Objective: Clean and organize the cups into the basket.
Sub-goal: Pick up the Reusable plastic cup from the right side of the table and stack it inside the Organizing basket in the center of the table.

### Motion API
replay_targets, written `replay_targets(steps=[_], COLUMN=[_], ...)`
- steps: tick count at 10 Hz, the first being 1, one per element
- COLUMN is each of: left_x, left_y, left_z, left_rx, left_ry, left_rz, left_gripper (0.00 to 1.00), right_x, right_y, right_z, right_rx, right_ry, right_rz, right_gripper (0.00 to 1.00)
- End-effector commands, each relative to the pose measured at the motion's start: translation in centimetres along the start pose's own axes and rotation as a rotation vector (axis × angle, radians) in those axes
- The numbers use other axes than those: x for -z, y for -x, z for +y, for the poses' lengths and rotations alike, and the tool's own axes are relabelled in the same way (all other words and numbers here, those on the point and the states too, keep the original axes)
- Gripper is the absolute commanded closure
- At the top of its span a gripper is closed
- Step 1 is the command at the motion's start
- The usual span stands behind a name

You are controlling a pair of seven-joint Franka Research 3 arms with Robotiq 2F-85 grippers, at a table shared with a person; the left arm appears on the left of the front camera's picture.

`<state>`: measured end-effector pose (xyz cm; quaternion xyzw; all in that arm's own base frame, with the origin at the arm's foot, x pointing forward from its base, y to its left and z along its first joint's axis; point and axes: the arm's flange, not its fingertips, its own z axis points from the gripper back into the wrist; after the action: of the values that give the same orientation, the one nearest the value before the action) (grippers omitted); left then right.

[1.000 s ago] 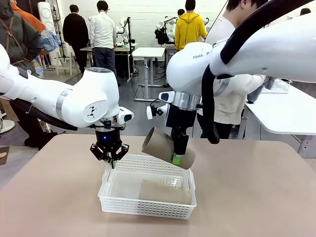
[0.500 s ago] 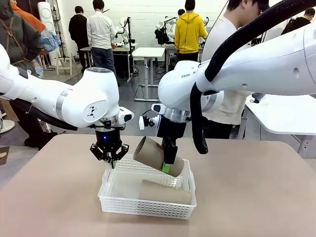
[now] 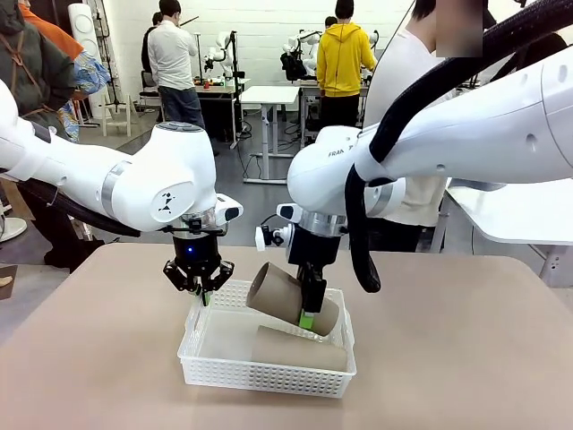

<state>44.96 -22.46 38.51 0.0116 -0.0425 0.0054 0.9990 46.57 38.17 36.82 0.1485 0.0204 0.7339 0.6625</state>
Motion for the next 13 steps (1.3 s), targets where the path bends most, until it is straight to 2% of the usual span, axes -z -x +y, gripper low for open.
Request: replay_targets(steps=[1,5,6,7,11,13], left_x=[-0.2,-0.2,-0.2,-0.2,-0.2,-0.2], left_y=[-0.1,-0.1,-0.1,-0.1,-0.1,-0.1], left_z=[-0.1,-0.1,-0.1,-0.1,-0.1,-0.1], left_rx=[0.0,0.0,0.0,0.0,0.0,0.0], left_ry=[-0.001,-0.001,-0.001,-0.001,-0.001,-0.001], left_rz=[-0.006,-0.006,-0.006,-0.006,-0.006,-0.006], left_gripper=[1.0,1.0,1.0,1.0,1.0,1.0], right_x=[1.4,3.2,3.2,3.1,1.5,-0.6], right_y=[1.1,1.6,1.7,1.6,1.8,2.3], right_z=[-0.2,-0.6,-0.7,-0.6,0.0,0.9], right_rx=[-0.035,-0.027,-0.025,-0.032,-0.041,-0.051], right_ry=[0.028,0.014,0.008,0.01,0.028,0.059], right_rz=[0.018,0.055,0.052,0.049,0.026,-0.018], right_gripper=[0.19,0.19,0.13,0.0,0.0,0.0])
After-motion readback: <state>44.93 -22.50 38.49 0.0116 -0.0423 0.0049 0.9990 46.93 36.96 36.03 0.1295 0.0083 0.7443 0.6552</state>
